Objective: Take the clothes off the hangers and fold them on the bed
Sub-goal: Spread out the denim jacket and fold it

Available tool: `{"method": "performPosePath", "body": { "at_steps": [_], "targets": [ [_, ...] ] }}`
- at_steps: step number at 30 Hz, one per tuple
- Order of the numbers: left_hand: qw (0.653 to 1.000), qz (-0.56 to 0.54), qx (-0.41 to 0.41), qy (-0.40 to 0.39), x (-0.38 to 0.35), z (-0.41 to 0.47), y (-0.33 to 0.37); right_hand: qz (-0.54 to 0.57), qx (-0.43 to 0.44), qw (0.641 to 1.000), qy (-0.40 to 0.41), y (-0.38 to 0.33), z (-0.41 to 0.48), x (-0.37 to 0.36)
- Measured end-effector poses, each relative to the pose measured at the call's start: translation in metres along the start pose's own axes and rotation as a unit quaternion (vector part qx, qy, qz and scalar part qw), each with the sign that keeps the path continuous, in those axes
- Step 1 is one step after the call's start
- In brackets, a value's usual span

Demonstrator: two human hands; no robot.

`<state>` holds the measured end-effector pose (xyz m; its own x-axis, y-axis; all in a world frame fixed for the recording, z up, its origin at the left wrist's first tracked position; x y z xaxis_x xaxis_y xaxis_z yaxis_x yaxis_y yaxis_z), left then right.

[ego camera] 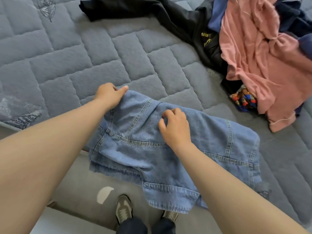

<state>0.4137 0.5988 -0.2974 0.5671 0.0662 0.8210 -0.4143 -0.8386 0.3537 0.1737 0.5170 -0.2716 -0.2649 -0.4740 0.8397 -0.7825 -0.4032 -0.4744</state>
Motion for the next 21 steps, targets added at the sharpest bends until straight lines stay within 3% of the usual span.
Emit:
{"method": "performPosePath", "body": {
  "at_steps": [4, 6, 8, 11, 16, 21],
  "targets": [
    [0.997, -0.074, 0.036, -0.009, -0.009, 0.013, -0.005, 0.027, 0.004, 1.000, 0.016, -0.004, 0.004, -0.006],
    [0.986, -0.146, 0.055, 0.062, 0.001, 0.011, -0.011, 0.036, 0.006, 0.999, 0.023, -0.002, 0.002, -0.008],
    [0.953, -0.256, 0.094, 0.135, 0.013, 0.007, -0.034, 0.045, 0.012, 0.998, 0.037, 0.001, 0.000, -0.006],
    [0.946, -0.239, 0.156, 0.152, 0.005, 0.002, -0.072, 0.018, -0.036, 0.999, 0.026, 0.029, -0.005, -0.009],
    [0.952, -0.201, 0.223, 0.065, -0.022, 0.013, -0.073, -0.037, -0.095, 0.995, 0.007, 0.067, -0.015, -0.015],
    [0.939, -0.241, 0.200, -0.142, -0.051, -0.027, -0.082, 0.152, -0.164, 0.972, 0.065, 0.057, -0.021, -0.013]
  ]
}}
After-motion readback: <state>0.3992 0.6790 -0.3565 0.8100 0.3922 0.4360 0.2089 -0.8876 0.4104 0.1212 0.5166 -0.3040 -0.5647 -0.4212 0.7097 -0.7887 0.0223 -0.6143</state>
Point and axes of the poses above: each hand's wrist, its own z-axis towards the middle knuckle, its own x-axis out of the back of the hand, y = z × x, the point moved 10 cm from there along z, towards the middle knuckle, and after that the axes turned 6 degrees about z, right-handed, at the moved point
